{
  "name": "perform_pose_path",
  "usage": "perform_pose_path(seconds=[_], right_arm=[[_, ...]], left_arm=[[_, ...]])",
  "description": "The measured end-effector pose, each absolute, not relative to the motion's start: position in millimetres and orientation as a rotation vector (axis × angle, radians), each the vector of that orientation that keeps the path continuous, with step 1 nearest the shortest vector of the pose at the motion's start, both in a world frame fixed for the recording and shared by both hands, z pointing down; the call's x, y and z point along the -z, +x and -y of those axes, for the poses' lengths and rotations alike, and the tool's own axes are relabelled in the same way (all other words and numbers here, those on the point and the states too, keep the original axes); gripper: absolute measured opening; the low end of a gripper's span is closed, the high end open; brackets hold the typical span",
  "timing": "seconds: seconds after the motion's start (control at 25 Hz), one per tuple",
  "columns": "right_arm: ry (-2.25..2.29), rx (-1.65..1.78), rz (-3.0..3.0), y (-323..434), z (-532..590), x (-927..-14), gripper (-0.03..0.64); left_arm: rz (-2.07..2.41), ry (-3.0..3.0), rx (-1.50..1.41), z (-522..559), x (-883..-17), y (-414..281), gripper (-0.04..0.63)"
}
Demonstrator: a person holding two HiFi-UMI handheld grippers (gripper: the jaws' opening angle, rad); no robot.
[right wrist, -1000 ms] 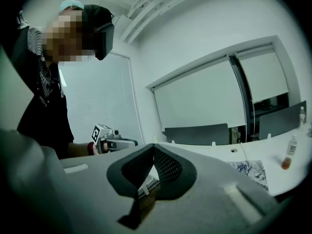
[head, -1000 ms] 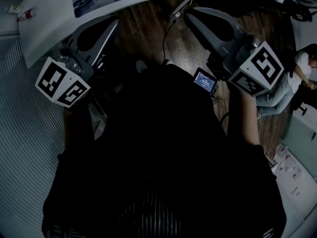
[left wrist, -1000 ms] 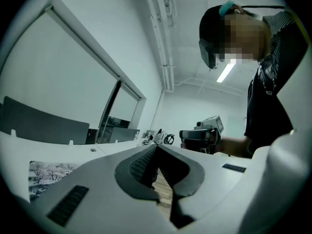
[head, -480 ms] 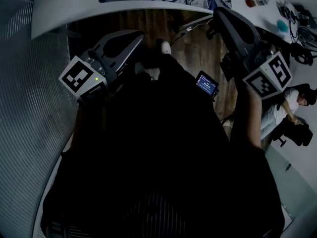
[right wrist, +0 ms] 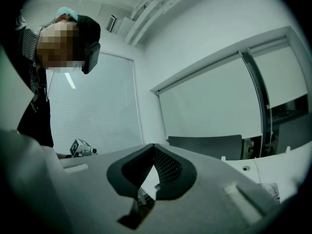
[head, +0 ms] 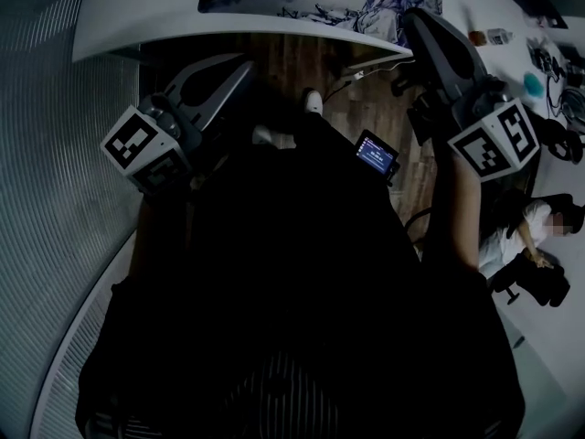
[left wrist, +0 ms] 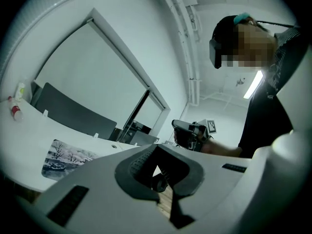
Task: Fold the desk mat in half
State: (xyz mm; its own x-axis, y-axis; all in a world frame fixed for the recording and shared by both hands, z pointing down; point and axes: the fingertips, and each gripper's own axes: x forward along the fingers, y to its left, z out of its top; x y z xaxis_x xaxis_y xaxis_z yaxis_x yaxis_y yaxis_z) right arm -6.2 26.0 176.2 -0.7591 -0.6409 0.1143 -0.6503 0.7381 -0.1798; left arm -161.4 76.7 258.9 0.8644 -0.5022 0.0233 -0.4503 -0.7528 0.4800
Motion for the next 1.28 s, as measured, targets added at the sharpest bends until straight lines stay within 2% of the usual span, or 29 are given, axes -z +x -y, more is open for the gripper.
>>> perform_pose_path(seconds=[0.56,0.96,1.28], right_arm=[[1.207,-0.518,2.922,173.9,80.0,-211.6,0.003],[1.126,-0.597,2.948,248.4,119.5,-235.6,0.003],[1.172,-0.694,2.935,285.7,124.0,-270.1,0.003]], left_arm=[[0.738,2.581,-0.032,7.5,-245.6,-26.7,0.008],[0.664,2.599,-0.147,54.2,-237.4,81.4,0.008],[0.592,2.514,-0.165,70.4,-255.7,112.0,0.008]])
